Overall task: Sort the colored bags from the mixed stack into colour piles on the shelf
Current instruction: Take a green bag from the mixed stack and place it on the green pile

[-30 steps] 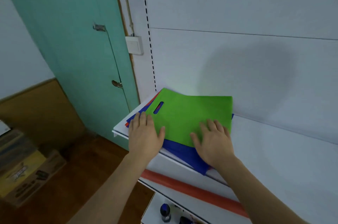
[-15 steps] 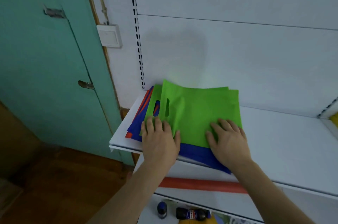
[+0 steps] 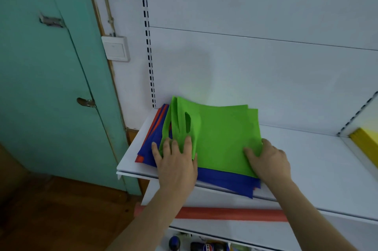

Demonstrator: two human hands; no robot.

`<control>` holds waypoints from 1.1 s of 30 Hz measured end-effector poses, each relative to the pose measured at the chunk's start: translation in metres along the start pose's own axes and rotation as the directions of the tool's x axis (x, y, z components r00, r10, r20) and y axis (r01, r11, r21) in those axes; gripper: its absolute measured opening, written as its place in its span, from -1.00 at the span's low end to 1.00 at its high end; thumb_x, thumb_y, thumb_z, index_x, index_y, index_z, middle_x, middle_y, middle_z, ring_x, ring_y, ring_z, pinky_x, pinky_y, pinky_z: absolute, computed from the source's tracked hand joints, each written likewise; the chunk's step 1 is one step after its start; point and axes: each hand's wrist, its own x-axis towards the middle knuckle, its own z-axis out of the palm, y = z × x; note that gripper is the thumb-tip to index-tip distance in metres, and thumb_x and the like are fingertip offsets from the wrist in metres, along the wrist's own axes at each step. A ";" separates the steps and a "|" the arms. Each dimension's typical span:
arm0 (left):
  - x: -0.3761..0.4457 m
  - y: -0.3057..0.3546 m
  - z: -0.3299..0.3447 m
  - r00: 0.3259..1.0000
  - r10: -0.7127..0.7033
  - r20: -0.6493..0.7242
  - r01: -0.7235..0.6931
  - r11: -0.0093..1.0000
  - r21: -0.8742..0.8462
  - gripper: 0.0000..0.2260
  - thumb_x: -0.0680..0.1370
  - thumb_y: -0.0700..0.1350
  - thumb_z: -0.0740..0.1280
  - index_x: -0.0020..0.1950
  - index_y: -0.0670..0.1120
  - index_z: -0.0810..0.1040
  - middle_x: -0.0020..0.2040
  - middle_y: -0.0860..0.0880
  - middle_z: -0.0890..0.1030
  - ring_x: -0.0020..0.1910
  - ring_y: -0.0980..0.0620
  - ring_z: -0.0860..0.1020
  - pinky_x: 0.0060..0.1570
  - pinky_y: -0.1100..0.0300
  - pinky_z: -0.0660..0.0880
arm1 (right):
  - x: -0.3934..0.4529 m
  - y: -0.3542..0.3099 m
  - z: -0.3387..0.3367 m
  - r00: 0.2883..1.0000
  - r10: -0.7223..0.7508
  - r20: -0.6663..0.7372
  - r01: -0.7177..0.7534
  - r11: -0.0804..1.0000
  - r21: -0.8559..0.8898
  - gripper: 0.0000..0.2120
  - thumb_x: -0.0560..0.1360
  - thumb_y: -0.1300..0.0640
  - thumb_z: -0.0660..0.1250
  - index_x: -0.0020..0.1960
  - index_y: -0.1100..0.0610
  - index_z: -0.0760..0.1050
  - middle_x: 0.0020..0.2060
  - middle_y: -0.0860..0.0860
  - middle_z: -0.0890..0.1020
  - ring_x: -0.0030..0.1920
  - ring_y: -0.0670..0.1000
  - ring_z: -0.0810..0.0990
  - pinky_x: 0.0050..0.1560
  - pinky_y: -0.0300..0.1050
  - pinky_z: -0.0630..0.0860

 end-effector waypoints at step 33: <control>0.005 -0.002 -0.001 0.988 0.118 -0.103 -0.140 0.961 -0.238 -0.37 0.62 0.39 0.09 0.42 -0.07 0.49 0.38 -0.07 0.52 0.42 -0.11 0.41 0.34 -0.05 0.47 | 0.025 0.038 -0.034 0.972 0.007 -0.235 0.097 0.899 0.427 -0.53 0.49 0.17 0.44 0.38 0.01 0.47 -0.10 -0.06 0.57 -0.06 0.14 0.52 -0.05 -0.04 0.40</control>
